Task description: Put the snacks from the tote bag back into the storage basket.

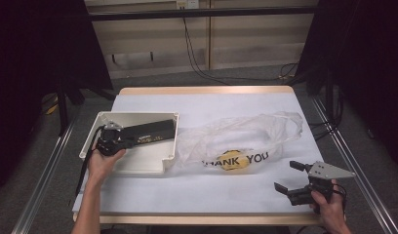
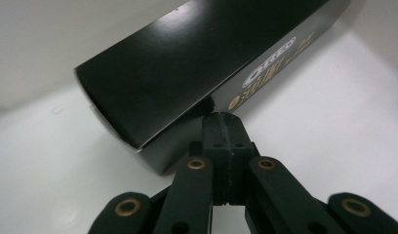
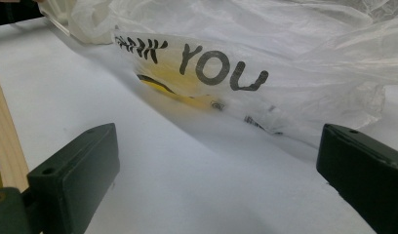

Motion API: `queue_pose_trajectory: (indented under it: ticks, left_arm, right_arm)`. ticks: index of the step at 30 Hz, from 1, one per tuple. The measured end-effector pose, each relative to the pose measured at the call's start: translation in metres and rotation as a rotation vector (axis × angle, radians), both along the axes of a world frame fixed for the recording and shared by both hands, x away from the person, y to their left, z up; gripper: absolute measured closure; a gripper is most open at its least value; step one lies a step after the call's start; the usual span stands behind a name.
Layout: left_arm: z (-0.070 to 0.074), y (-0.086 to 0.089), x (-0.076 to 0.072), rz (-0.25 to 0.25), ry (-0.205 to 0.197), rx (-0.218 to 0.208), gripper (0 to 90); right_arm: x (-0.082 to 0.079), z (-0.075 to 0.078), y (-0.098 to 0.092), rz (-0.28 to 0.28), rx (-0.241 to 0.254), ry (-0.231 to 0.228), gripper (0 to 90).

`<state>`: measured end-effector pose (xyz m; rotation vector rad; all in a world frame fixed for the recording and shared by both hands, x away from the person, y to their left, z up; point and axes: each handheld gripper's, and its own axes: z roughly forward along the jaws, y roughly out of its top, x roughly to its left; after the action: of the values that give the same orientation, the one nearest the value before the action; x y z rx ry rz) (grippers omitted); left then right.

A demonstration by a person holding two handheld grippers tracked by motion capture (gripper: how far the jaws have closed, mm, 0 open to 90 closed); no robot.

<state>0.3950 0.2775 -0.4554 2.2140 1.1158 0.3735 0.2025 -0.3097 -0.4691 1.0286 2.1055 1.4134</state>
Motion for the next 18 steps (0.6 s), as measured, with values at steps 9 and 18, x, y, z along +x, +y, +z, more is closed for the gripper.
queue_pose_trajectory:
  ticks: [9,18]
  left_arm:
    - [-0.005,-0.012,0.008,-0.007,0.011,-0.026,90.0]
    - [-0.009,-0.025,0.018,-0.014,0.013,-0.04,90.0]
  right_arm:
    - [0.0,0.0,0.0,0.001,-0.001,0.0,1.5]
    - [0.0,0.0,0.001,0.013,-0.003,0.001,1.5]
